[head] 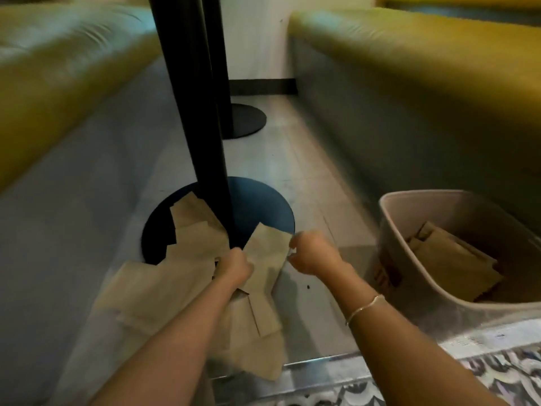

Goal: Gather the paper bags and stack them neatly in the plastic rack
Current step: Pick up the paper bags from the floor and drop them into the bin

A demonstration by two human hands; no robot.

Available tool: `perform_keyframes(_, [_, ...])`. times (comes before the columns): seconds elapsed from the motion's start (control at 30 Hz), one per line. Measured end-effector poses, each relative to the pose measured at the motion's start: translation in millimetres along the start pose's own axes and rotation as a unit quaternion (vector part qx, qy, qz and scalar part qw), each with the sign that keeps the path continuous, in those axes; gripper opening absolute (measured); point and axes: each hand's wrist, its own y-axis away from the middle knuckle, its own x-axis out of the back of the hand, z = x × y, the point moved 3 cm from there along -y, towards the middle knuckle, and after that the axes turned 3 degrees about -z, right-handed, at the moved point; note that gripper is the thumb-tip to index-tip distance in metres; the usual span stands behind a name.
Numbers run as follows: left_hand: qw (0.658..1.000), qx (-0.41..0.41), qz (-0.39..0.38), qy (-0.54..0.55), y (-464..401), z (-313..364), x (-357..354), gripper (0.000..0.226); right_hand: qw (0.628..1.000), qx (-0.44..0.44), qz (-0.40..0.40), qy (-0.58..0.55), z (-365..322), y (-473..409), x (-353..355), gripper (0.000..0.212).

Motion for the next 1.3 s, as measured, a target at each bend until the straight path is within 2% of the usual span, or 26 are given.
perform_keyframes(0.07, [1.000, 0.018, -0.009, -0.013, -8, -28, -11, 0.028, 0.997, -0.023, -0.075, 0.008, 3, -10, -54, 0.035])
perform_keyframes(0.17, [1.000, 0.019, 0.001, -0.011, -18, -45, -25, 0.038, 0.985, -0.082, -0.133, -0.075, 5, -6, -118, 0.058])
perform_keyframes(0.27, [1.000, 0.017, 0.008, -0.016, -27, -44, -36, 0.055, 0.976, -0.129, -0.119, -0.128, -3, 0, -152, 0.080])
perform_keyframes(0.47, [0.992, 0.048, 0.058, -0.098, -35, -43, -45, 0.083, 0.977, -0.170, -0.079, -0.103, -4, -5, -164, 0.073])
perform_keyframes(0.57, [0.990, 0.056, 0.055, -0.114, -38, -45, -48, 0.076, 0.983, -0.157, -0.050, -0.086, -2, -8, -161, 0.050])
perform_keyframes(0.63, [0.993, 0.052, 0.052, -0.090, -38, -46, -47, 0.063, 0.984, -0.141, -0.054, -0.100, -2, -10, -158, 0.032])
perform_keyframes(0.7, [0.998, 0.038, 0.048, 0.013, -38, -44, -43, 0.038, 0.978, -0.140, -0.077, -0.132, -1, -13, -150, 0.017])
perform_keyframes(0.77, [0.989, 0.012, 0.034, 0.146, -35, -40, -34, 0.014, 0.976, -0.130, -0.106, -0.139, -2, -17, -132, 0.023])
perform_keyframes(0.8, [0.981, -0.011, 0.035, 0.190, -34, -35, -26, 0.010, 0.978, -0.118, -0.110, -0.130, -2, -20, -119, 0.024])
perform_keyframes(0.83, [0.973, -0.038, 0.042, 0.226, -33, -29, -17, 0.009, 0.982, -0.105, -0.106, -0.115, -3, -21, -101, 0.015])
perform_keyframes(0.87, [0.962, -0.063, 0.057, 0.261, -30, -20, -5, 0.008, 0.987, -0.091, -0.088, -0.104, -3, -23, -82, 0.009])
perform_keyframes(0.93, [0.930, -0.105, 0.101, 0.338, -22, 4, 24, 0.010, 0.993, -0.078, -0.033, -0.079, 0, -26, -37, 0.022])
perform_keyframes(1.03, [0.889, -0.157, 0.167, 0.396, -2, 44, 69, 0.013, 0.989, -0.081, 0.086, -0.089, 8, -7, 49, 0.026])
perform_keyframes(1.1, [0.872, -0.189, 0.190, 0.410, 18, 75, 95, 0.015, 0.967, -0.093, 0.198, -0.132, 18, 22, 112, 0.025])
perform_keyframes(1.2, [0.844, -0.236, 0.185, 0.446, 52, 124, 130, 0.016, 0.912, -0.131, 0.369, -0.125, 46, 79, 190, 0.028])
perform_keyframes(1.3, [0.818, -0.293, 0.179, 0.461, 89, 167, 159, 0.015, 0.874, -0.181, 0.442, -0.089, 80, 123, 231, 0.030])
